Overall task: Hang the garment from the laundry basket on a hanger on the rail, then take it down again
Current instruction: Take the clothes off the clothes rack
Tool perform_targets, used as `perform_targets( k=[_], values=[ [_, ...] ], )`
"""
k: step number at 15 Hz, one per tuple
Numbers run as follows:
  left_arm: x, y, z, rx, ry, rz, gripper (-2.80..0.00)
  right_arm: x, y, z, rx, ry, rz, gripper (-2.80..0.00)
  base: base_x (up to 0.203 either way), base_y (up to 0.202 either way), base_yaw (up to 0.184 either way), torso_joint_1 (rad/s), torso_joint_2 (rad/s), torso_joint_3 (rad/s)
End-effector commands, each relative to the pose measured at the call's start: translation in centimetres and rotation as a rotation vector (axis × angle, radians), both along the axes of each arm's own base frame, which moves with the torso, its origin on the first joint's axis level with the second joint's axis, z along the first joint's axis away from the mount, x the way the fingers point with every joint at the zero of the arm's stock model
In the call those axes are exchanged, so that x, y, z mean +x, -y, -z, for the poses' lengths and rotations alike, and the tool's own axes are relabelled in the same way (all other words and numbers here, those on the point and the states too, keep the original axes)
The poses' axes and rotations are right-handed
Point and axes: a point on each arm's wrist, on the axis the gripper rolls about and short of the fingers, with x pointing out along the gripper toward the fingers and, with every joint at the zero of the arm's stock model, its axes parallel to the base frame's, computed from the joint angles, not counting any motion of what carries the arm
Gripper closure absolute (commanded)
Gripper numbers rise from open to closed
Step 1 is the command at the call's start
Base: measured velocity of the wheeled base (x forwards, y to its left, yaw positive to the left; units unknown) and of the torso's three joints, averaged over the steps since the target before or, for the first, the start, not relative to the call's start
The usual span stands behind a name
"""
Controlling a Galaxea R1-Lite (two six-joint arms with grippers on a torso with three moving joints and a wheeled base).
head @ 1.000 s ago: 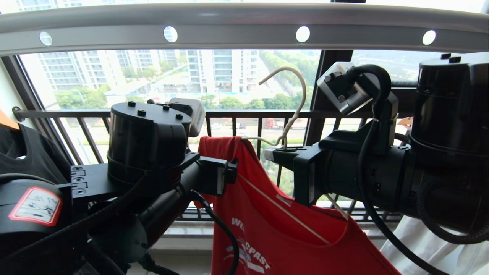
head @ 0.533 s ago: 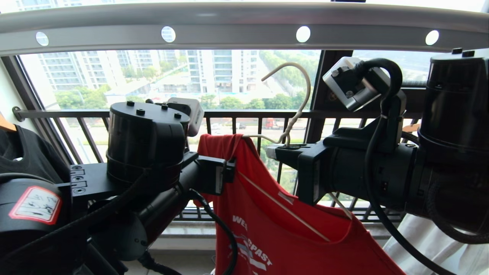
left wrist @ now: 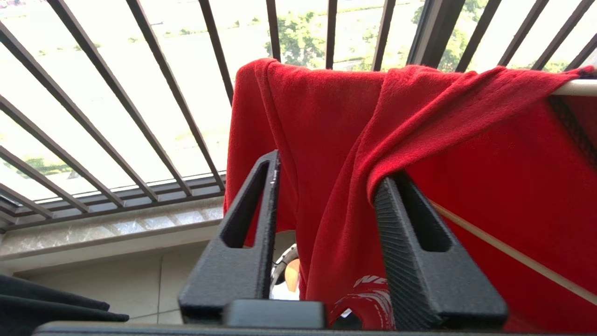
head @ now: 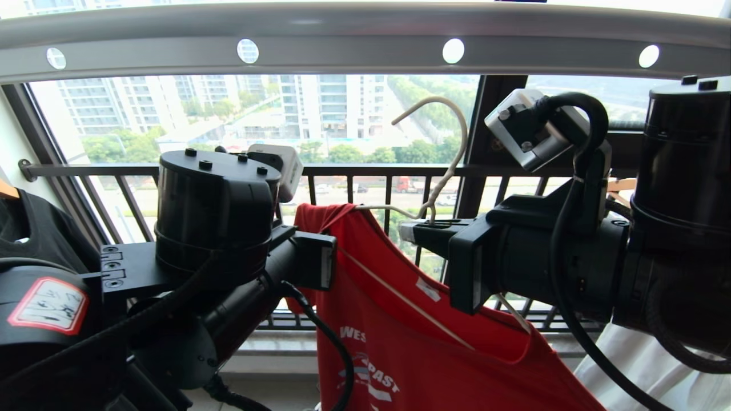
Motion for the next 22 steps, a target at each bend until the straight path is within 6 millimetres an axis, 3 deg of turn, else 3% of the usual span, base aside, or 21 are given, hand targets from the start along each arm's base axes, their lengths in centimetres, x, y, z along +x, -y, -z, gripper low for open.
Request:
perform_targets(
  k=[1, 6, 12, 16, 22],
  values=[
    [0.0, -0.4, -0.4, -0.013, 0.012, -0.014, 0.00, -0.2, 0.1, 0.1, -0.013, 0.010, -0.007, 0.00, 0.000, 0.000, 0.000, 0.000, 0.00, 0.000],
    [1.1, -1.8, -1.8, -0.061, 0.038, -0.062, 0.00, -0.3, 0.2, 0.6, -0.049, 0.027, -0.013, 0.00, 0.000, 0.000, 0.000, 0.000, 0.00, 0.000],
    [4.1, -4.8, -1.4, -0.158, -0.020, -0.022, 0.00, -0.2, 0.1, 0.7, -0.055, 0.024, -0.008, 0.00, 0.000, 0.000, 0.000, 0.000, 0.00, 0.000],
    [5.6, -7.0, -1.4, -0.286, -0.074, 0.039, 0.00, -0.1, 0.1, 0.9, -0.062, 0.020, -0.007, 0.00, 0.000, 0.000, 0.000, 0.000, 0.00, 0.000],
    [8.6, -9.1, -2.1, -0.513, -0.055, -0.009, 0.00, -0.1, 0.1, 1.0, -0.067, 0.019, -0.008, 0.00, 0.000, 0.000, 0.000, 0.000, 0.00, 0.000]
  ],
)
